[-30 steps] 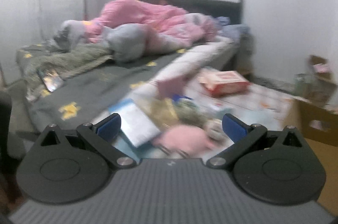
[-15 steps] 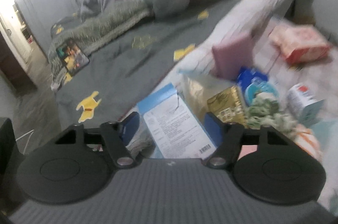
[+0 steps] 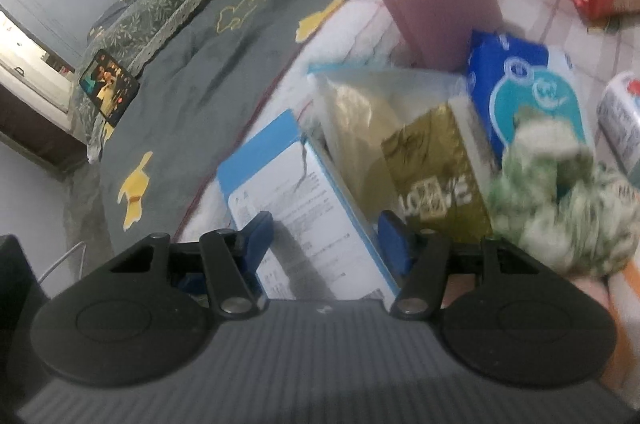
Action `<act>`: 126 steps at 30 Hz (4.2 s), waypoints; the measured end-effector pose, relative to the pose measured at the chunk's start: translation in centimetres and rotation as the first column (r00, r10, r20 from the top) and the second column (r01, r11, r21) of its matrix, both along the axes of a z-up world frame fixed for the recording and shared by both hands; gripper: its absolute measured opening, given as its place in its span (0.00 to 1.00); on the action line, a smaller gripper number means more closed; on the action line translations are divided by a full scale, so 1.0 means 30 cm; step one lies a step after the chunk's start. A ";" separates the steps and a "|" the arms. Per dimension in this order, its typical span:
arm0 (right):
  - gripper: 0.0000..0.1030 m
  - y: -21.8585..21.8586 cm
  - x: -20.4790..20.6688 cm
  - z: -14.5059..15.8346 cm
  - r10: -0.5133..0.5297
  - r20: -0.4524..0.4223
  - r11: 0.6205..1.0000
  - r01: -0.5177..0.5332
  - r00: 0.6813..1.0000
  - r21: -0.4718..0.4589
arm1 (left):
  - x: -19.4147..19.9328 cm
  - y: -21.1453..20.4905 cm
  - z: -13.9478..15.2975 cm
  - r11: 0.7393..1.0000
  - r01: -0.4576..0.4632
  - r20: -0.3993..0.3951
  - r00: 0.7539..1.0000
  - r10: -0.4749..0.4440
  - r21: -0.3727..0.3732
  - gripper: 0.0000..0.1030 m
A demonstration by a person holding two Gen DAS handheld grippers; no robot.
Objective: Organize soft objects
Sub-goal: 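Reach the right tool to the blue-and-white box and close on it, then carry the box with the right tool into the cardboard box and release, then move the right tool to the pink sponge pad and grasp it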
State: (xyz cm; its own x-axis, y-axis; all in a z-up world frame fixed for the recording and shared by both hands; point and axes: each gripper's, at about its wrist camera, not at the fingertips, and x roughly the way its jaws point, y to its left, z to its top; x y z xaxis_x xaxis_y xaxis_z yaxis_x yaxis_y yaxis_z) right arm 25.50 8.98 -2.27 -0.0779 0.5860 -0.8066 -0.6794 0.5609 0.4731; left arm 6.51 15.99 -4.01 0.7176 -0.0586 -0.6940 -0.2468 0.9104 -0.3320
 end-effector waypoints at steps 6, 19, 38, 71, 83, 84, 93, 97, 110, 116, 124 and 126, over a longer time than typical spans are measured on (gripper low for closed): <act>0.44 -0.019 -0.014 -0.006 0.000 -0.017 1.000 0.000 1.000 0.004 | 0.007 0.014 -0.013 1.000 -0.018 -0.027 0.999 0.018 -0.006 0.76; 0.33 -0.121 -0.096 0.056 -0.015 -0.104 0.996 0.024 0.994 0.088 | -0.065 -0.021 0.070 0.994 -0.053 0.002 0.999 0.053 0.095 0.72; 0.33 -0.704 -0.104 0.487 -0.261 0.008 0.911 0.244 0.965 0.332 | 0.002 -0.422 0.476 0.941 0.142 0.174 0.964 -0.203 0.308 0.74; 0.33 -1.605 0.507 -0.184 -0.747 -0.338 0.585 0.807 0.572 0.072 | 0.899 -1.153 0.212 0.772 0.599 -0.189 0.800 -0.569 0.211 0.76; 0.30 -1.520 0.470 -0.288 -0.756 -0.273 0.638 0.763 0.595 -0.103 | 0.700 -0.934 0.349 0.841 0.516 -0.086 0.856 -0.509 0.161 0.81; 0.29 -1.507 0.468 -0.291 -0.750 -0.260 0.647 0.756 0.608 -0.097 | 0.678 -0.909 0.354 0.847 0.508 -0.077 0.861 -0.502 0.158 0.81; 0.26 -1.420 0.499 -0.273 -0.738 -0.197 0.668 0.740 0.645 -0.078 | 0.495 -0.714 0.342 0.890 0.421 -0.052 0.907 -0.418 0.176 0.81; 0.26 -1.417 0.521 -0.266 -0.735 -0.185 0.672 0.737 0.652 -0.072 | 0.433 -0.660 0.311 0.904 0.388 -0.058 0.922 -0.384 0.178 0.81; 0.44 -1.417 0.489 -0.177 -0.740 -0.085 0.672 0.738 0.667 -0.055 | 0.243 -0.476 0.291 0.960 0.207 -0.007 0.978 -0.209 0.188 0.86; 0.50 -1.446 0.440 -0.033 -0.753 0.002 0.658 0.753 0.658 -0.009 | 0.163 -0.393 0.296 0.974 0.143 0.010 0.989 -0.147 0.175 0.86; 0.51 -1.367 0.355 0.178 -0.708 0.098 0.706 0.704 0.699 0.075 | 0.071 -0.320 0.284 0.981 0.100 0.053 0.992 -0.110 0.168 0.87; 0.51 -1.325 0.331 0.216 -0.689 0.093 0.725 0.682 0.719 0.095 | 0.057 -0.303 0.278 0.982 0.089 0.057 0.993 -0.100 0.164 0.87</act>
